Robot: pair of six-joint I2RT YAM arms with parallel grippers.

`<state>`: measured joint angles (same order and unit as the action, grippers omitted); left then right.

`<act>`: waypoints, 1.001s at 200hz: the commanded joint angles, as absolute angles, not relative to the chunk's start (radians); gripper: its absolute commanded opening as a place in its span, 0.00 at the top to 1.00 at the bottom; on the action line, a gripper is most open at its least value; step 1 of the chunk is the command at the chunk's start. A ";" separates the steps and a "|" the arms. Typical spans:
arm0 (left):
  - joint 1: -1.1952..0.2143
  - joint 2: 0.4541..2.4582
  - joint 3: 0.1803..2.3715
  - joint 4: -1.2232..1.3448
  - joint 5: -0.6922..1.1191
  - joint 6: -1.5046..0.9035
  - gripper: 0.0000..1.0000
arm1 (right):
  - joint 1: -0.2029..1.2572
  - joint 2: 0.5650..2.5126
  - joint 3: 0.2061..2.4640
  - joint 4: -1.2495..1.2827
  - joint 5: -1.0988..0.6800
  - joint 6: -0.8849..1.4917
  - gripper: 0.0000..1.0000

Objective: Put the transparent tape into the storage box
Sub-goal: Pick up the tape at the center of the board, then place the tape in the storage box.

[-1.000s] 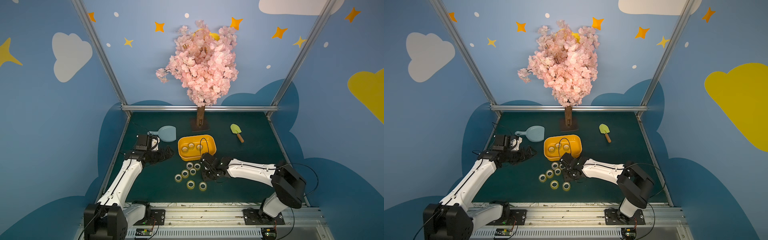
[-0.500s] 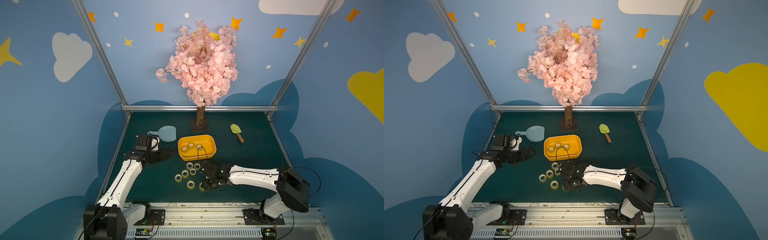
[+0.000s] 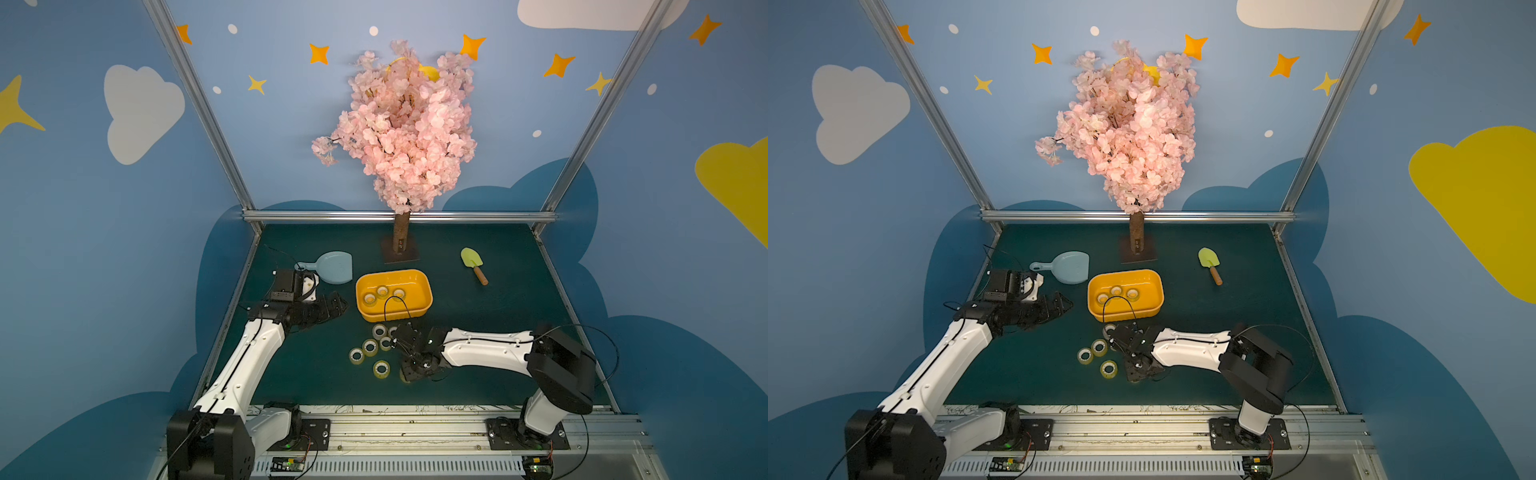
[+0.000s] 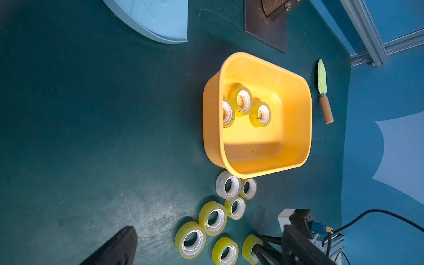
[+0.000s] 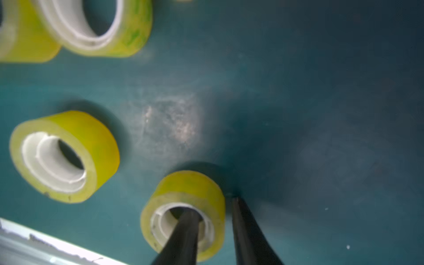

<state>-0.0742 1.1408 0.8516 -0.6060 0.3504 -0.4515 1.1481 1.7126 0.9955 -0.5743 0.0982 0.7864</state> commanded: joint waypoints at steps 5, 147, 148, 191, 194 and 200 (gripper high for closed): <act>-0.076 1.133 0.873 -0.627 0.356 -0.434 0.00 | 1.138 1.688 0.998 -0.679 0.209 0.808 0.90; -0.076 1.124 0.871 -0.614 0.376 -0.443 0.00 | 0.748 1.772 1.408 -0.670 0.153 0.537 0.96; -0.076 1.124 0.871 -0.614 0.376 -0.443 0.00 | 0.748 1.778 1.413 -0.672 0.152 0.537 0.96; -0.075 1.123 0.867 -0.608 0.389 -0.447 0.00 | 0.685 1.990 1.604 -0.724 0.176 0.535 0.96; -0.076 1.123 0.867 -0.607 0.390 -0.448 0.00 | 0.680 2.000 1.611 -0.723 0.177 0.536 0.96; -0.076 1.125 0.867 -0.607 0.391 -0.448 0.00 | 0.673 2.022 1.626 -0.727 0.179 0.535 0.96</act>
<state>-0.0742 1.1324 0.8516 -0.6052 0.3698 -0.4526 0.7002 1.9621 1.5635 -0.6693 0.1719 0.5453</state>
